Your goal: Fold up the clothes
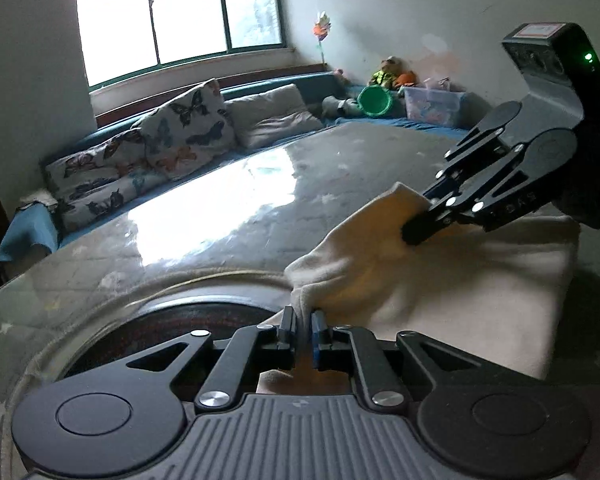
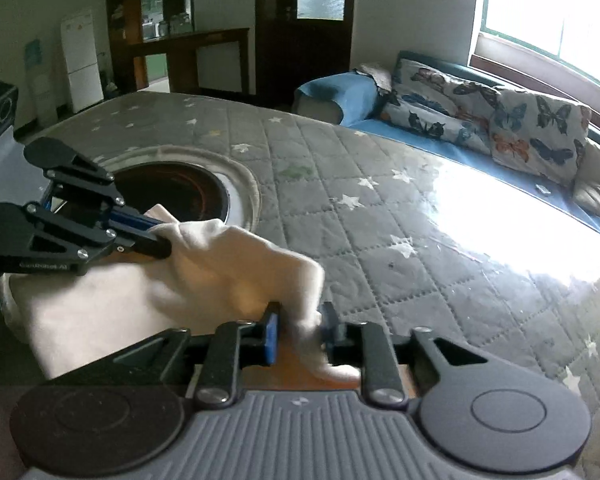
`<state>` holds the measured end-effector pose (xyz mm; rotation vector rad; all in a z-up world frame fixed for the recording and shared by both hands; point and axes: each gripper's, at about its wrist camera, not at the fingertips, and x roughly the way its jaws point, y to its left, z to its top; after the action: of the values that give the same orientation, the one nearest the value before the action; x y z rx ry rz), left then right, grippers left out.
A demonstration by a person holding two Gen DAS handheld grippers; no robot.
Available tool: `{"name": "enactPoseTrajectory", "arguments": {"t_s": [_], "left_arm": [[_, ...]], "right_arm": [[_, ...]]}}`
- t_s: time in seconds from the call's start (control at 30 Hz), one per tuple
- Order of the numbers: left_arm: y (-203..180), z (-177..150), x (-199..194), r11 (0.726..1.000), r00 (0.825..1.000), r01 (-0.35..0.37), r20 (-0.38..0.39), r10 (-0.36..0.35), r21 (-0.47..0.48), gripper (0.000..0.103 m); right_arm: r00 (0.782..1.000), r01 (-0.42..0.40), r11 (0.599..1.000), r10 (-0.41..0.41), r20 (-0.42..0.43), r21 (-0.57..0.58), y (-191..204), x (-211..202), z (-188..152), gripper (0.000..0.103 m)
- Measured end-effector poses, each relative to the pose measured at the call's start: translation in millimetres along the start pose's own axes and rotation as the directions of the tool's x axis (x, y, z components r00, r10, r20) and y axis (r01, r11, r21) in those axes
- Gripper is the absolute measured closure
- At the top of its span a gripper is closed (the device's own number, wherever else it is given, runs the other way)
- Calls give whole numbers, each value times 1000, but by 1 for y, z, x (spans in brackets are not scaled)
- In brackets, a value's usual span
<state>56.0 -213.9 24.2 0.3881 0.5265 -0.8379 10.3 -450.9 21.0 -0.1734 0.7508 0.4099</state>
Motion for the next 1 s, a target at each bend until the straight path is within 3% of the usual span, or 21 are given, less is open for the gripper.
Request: {"name": "enactPoseTrajectory", "arguments": {"t_s": [0.13, 0.37, 0.7, 0.77, 0.8, 1.0], "left_arm": [[3, -2, -2, 999, 999, -39, 2, 39, -16, 81], [5, 3, -9, 995, 996, -88, 19, 88, -43, 80], [-7, 1, 3, 995, 995, -101, -5, 101, 13, 79], [-8, 0, 5, 994, 994, -105, -8, 105, 15, 79], [-9, 1, 6, 994, 994, -109, -9, 110, 14, 79], [-11, 5, 8, 994, 993, -113, 14, 113, -1, 79]], "right_arm": [[999, 3, 999, -5, 39, 51, -9, -27, -8, 69], [998, 63, 986, -66, 13, 152, -33, -58, -43, 69], [998, 53, 980, -60, 30, 191, -37, -41, -46, 66], [998, 53, 978, -61, 31, 201, -36, -40, -45, 76], [997, 64, 977, -72, 32, 205, -36, -40, -44, 97], [980, 181, 972, -192, 60, 150, -30, -55, -40, 98]]}}
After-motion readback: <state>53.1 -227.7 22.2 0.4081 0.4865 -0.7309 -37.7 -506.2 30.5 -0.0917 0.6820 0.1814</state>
